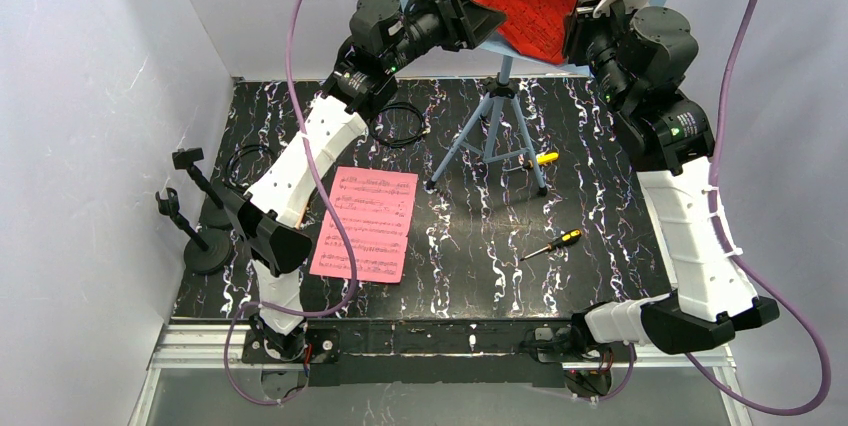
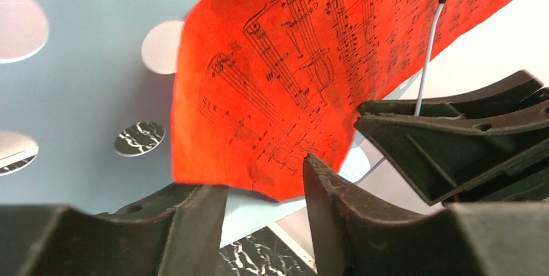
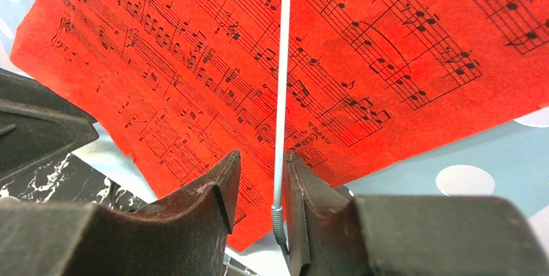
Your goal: Pack up the instrument practice props
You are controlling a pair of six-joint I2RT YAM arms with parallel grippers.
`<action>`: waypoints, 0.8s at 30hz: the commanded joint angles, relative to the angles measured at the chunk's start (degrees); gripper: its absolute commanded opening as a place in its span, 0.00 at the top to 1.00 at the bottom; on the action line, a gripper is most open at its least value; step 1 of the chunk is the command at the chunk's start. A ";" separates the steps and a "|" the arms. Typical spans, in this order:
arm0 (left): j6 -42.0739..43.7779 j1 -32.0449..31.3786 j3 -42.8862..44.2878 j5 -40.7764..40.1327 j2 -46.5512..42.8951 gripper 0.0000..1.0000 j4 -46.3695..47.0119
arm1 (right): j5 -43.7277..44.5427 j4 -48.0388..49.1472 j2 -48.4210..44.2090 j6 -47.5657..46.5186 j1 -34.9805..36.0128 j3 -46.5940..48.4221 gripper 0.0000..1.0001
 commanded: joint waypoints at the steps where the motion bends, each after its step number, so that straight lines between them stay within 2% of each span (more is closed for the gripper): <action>1: -2.44 -0.03 0.03 -0.52 0.00 0.61 4.02 | -0.91 3.84 -1.46 0.36 -0.38 -0.46 0.61; 4: -3.05 -0.11 -0.01 -0.34 0.13 0.67 4.55 | -1.56 4.44 -1.32 0.94 -0.34 -0.13 0.61; 8: -3.25 -0.12 -0.63 -0.62 -0.36 0.84 4.78 | -2.32 5.54 -1.34 1.64 -0.32 0.09 0.61; 12: -3.19 -0.12 -2.78 -0.84 -1.73 0.89 5.48 | -2.87 6.62 -1.56 2.07 -0.38 0.14 0.61; 17: -2.89 -0.12 -6.10 -1.61 -3.72 1.00 6.88 | -3.44 8.11 -1.30 2.32 -0.31 0.20 0.61; 22: -2.92 -0.11 -7.92 -1.61 -4.55 1.00 7.68 | -3.79 9.46 -0.55 2.41 -0.36 0.69 0.62; 24: -2.83 -0.12 -8.19 -1.55 -4.82 1.00 7.78 | -4.04 9.77 -0.28 2.41 -0.30 1.17 0.66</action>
